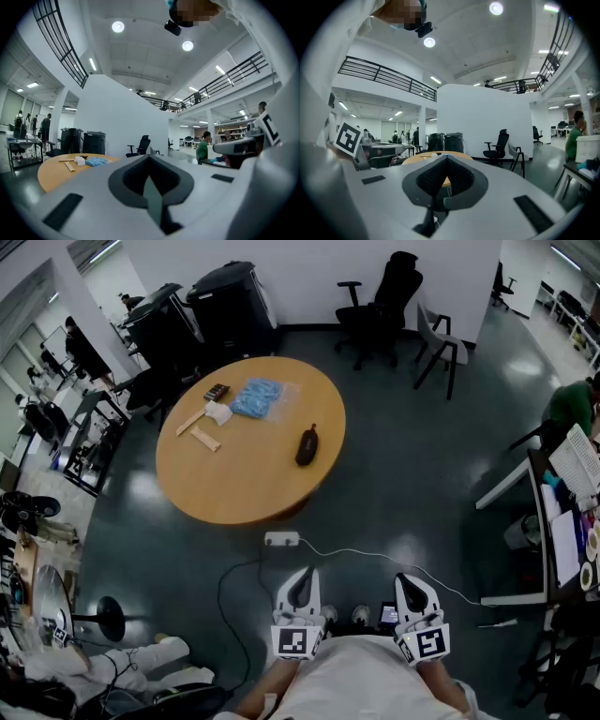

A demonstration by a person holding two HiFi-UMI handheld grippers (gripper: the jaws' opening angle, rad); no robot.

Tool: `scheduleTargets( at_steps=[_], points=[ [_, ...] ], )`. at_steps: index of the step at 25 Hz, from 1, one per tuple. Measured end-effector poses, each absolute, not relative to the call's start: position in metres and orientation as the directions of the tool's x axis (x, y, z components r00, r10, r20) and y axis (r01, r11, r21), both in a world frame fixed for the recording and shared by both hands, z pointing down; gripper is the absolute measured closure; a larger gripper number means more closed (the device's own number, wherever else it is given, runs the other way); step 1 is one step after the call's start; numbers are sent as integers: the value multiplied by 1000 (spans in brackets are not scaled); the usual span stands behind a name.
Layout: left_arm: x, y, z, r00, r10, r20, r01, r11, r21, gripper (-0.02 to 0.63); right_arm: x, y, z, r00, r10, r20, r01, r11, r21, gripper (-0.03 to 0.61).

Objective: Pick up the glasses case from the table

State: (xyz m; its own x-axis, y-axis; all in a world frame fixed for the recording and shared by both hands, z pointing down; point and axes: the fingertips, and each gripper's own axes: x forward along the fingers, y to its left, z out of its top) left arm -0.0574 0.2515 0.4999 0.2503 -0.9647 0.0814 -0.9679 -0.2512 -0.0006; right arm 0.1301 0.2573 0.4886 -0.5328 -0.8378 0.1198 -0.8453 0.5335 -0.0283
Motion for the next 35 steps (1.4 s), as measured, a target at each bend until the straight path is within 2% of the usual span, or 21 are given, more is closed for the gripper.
scheduleTargets(
  at_steps=[13,21,35],
  points=[
    [-56,257,501,242,-966,90,-970,-243,0,607,126,259,491,-559,-822,111,-828,560,-27,564],
    [-48,250,506,229,-967,112,-973,-229,6,607,141,250,481,-562,-826,45,-825,557,-95,563],
    [-39,207,502,152,-978,145,-988,-155,-11,607,162,192,481,-608,-791,61,-793,602,-97,563]
  ],
)
